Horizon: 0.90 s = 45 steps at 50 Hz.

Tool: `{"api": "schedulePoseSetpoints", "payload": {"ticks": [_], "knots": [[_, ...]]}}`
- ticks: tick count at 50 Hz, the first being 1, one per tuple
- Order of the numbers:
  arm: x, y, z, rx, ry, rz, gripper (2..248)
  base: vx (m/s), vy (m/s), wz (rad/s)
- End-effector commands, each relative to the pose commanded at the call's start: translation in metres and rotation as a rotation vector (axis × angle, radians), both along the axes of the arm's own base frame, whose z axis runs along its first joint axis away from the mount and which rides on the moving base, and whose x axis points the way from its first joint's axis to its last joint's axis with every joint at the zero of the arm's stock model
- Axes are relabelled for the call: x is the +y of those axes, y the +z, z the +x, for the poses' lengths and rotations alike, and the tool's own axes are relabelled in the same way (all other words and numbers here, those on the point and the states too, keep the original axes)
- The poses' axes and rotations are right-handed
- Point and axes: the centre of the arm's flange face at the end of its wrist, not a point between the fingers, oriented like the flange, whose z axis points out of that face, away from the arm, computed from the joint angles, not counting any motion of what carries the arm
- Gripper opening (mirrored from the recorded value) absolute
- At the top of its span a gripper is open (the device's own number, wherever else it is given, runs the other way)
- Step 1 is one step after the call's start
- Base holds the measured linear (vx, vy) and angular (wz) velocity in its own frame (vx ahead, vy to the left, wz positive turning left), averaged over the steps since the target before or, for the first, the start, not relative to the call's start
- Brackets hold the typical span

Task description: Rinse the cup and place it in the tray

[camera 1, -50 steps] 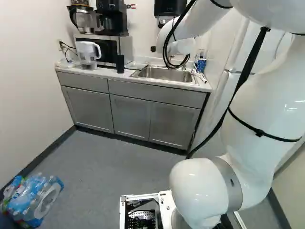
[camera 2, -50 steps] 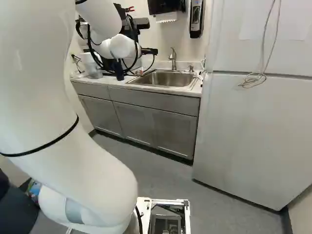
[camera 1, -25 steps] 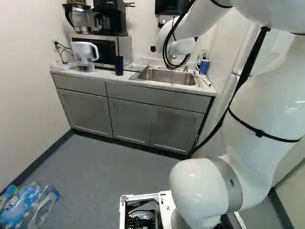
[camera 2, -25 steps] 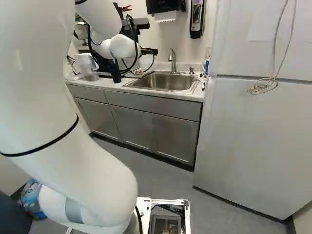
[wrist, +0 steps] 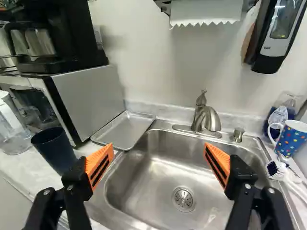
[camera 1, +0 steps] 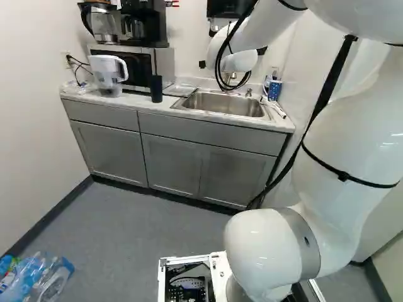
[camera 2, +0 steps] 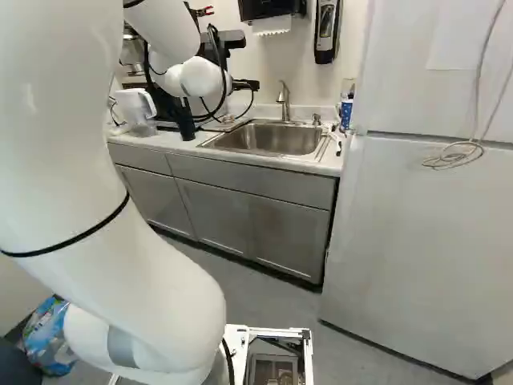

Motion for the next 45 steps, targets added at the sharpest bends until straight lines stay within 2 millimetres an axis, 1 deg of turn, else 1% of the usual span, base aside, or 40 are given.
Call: {"api": "schedulePoseSetpoints", "payload": {"ticks": [45], "knots": [[0.0, 0.0, 0.0, 0.0, 0.0, 0.0, 247, 0.121, 0.005, 0.001]]}}
